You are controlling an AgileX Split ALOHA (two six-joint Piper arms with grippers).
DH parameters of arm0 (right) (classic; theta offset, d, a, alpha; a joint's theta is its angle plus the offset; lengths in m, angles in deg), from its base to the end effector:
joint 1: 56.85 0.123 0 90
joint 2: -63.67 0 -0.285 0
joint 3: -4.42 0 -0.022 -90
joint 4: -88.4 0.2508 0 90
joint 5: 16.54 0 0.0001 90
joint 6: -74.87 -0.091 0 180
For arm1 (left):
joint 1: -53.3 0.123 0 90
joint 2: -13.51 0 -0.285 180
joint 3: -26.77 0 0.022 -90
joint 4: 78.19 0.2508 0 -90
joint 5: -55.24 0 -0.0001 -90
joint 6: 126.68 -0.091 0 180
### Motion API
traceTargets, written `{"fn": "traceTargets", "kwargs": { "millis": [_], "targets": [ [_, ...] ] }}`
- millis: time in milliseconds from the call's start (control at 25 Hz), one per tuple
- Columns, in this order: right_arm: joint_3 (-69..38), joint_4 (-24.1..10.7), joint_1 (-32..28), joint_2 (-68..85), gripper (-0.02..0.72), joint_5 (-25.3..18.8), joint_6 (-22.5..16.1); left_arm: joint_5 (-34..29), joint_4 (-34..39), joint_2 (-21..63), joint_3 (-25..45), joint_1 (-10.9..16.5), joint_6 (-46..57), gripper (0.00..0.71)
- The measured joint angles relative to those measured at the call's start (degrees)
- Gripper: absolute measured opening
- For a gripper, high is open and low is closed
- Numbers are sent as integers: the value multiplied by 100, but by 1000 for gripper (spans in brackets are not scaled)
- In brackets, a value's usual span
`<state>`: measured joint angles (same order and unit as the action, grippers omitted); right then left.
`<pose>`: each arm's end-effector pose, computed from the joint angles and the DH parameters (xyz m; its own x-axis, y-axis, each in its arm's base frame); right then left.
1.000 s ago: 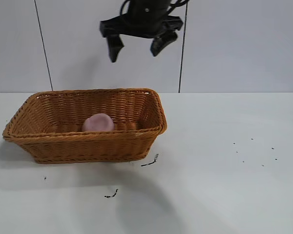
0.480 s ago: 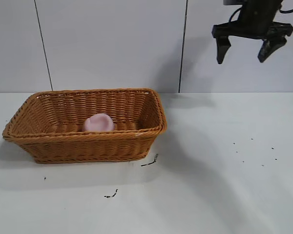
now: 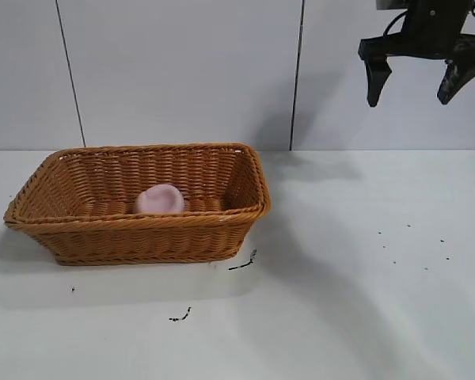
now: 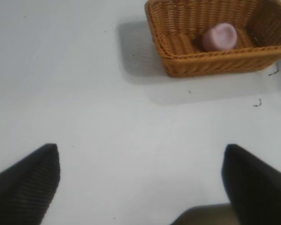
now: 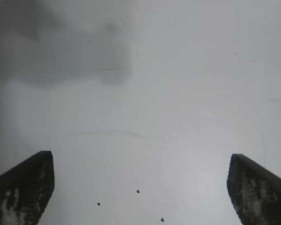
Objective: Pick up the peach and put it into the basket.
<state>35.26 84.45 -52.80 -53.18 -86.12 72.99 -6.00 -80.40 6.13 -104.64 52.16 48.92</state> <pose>0.4143 0.0234 0.3340 -0.9084 -0.0556 -0.4145 -0.0359 0.9978 -0.0552 -0.0063 -0.0030 0.2765 -0.4532 0.0672 -0.8889 0.0765 0.9964 0.0363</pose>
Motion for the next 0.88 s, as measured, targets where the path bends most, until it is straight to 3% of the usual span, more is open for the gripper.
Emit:
{"fn": "traceTargets", "kwargs": {
  "millis": [560,880],
  "targets": [
    [-4732,35,0,5810,689,15,-33,0,0,0,0,0,0,692],
    [-6881,15,0,8941,689,762,-33,0,0,0,0,0,0,692]
  ]
}}
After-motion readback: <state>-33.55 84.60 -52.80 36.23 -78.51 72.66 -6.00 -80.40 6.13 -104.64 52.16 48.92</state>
